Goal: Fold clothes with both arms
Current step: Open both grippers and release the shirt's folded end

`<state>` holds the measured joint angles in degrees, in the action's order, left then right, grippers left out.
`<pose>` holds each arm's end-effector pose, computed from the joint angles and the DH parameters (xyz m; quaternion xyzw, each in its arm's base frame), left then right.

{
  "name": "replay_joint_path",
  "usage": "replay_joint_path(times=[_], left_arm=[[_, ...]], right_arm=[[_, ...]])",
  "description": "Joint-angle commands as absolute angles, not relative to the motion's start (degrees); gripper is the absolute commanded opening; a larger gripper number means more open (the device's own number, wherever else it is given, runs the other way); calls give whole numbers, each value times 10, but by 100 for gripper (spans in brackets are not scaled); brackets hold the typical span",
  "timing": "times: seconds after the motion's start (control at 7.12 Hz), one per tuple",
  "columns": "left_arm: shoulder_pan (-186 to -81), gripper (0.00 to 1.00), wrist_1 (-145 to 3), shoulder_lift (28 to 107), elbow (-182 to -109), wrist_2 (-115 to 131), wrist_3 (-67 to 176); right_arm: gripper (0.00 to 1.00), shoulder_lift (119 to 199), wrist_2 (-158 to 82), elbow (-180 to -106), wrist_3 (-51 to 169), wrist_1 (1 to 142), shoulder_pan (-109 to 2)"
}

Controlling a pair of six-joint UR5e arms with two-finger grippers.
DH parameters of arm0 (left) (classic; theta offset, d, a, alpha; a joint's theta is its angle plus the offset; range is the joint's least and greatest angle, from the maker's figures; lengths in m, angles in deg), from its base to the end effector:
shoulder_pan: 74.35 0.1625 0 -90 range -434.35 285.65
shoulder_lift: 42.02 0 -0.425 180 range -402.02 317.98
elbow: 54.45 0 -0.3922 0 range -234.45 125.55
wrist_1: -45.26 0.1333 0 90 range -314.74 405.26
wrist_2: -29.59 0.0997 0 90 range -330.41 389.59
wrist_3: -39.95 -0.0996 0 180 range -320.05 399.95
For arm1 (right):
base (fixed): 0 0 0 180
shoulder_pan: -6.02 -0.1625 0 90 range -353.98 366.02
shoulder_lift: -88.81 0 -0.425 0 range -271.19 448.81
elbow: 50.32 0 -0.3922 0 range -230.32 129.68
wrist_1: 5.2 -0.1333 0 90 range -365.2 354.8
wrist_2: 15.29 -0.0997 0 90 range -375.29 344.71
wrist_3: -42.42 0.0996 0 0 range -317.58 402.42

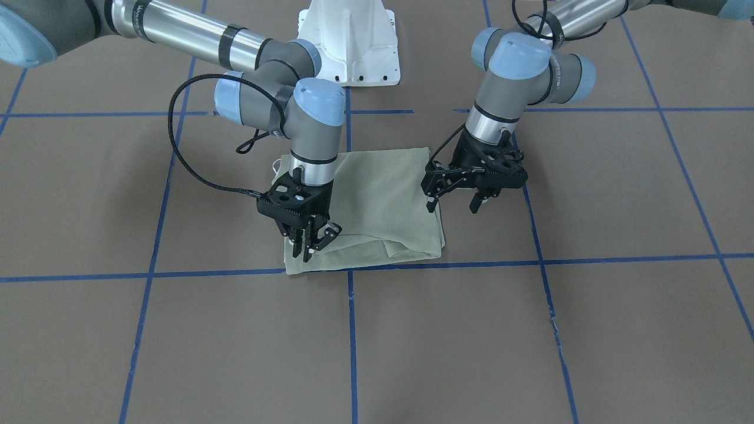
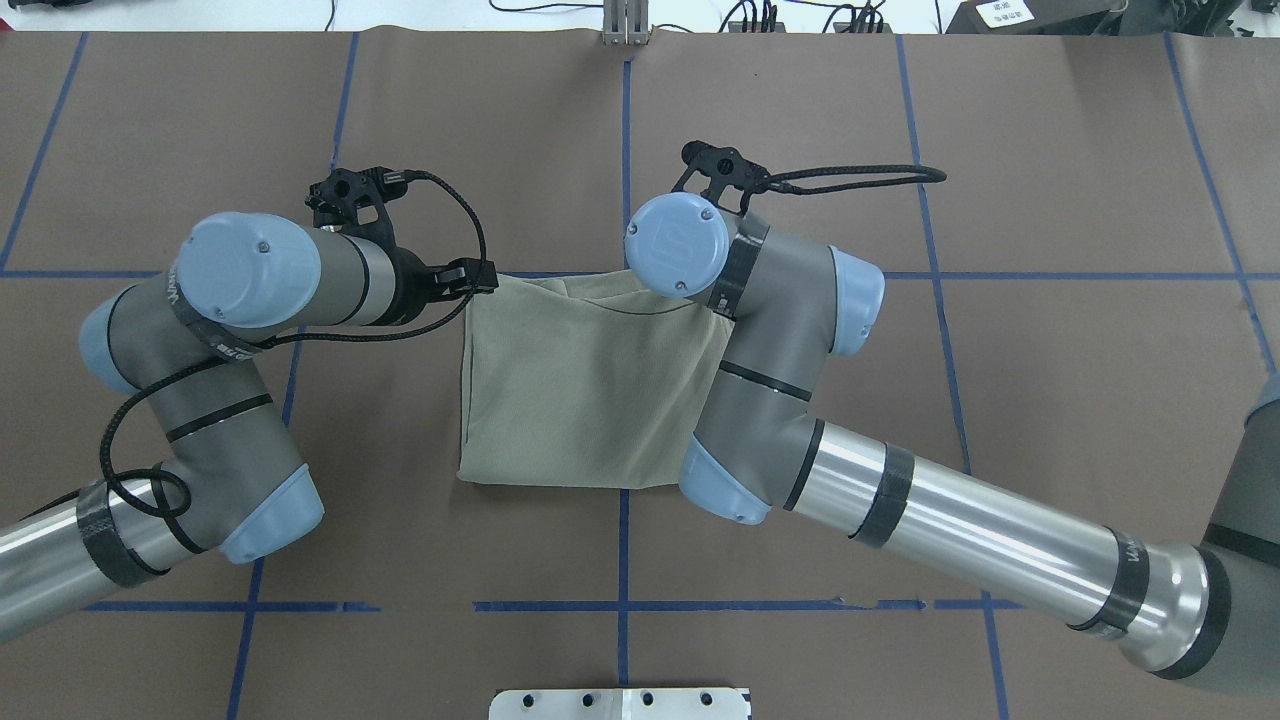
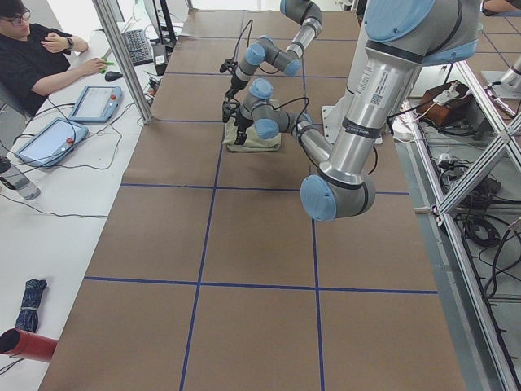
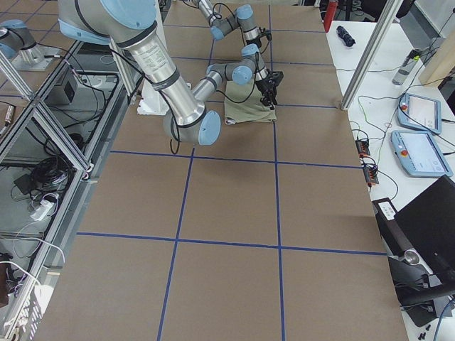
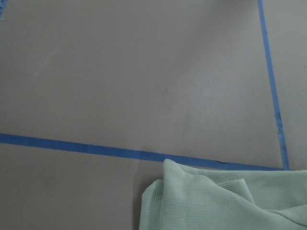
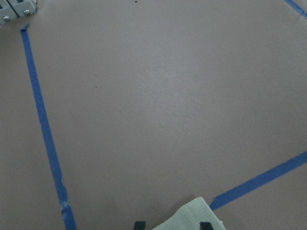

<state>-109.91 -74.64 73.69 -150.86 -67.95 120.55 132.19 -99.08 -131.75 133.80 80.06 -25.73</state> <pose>0.4593 -0.4761 0.2952 0.1445 0.4966 -0.1606 0.8407 -0.5689 -0.5215 0.2176 0.1441 -0.3383 0.2840 0.8855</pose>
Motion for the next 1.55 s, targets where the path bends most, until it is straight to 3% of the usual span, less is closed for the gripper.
replay_joint_path(times=[0.0,0.14,0.28,0.42,0.84,0.98,1.12,1.26,1.41], left_arm=[[-1097,84,-835,763,-1430,-650,1315],[-1097,68,-853,780,-1398,-629,1340],[-1097,60,-870,781,-1386,-624,1344],[-1096,55,-875,782,-1379,-623,1344],[-1096,53,-893,781,-1358,-623,1342],[-1096,37,-893,782,-1358,-624,1342],[-1096,11,-894,782,-1358,-624,1340],[-1095,0,-894,782,-1358,-624,1337],[-1095,0,-894,779,-1358,-624,1336]], right_arm=[[100,1334,-1049,-1362,1295,803,-281],[100,1335,-1049,-1364,1295,803,-281],[100,1336,-1049,-1365,1295,803,-281],[100,1338,-1049,-1365,1295,803,-281],[100,1341,-1048,-1365,1295,802,-281],[100,1341,-1047,-1365,1295,802,-281],[100,1342,-1046,-1365,1295,802,-281],[100,1342,-1046,-1365,1295,802,-281],[100,1342,-1046,-1365,1295,802,-280]])
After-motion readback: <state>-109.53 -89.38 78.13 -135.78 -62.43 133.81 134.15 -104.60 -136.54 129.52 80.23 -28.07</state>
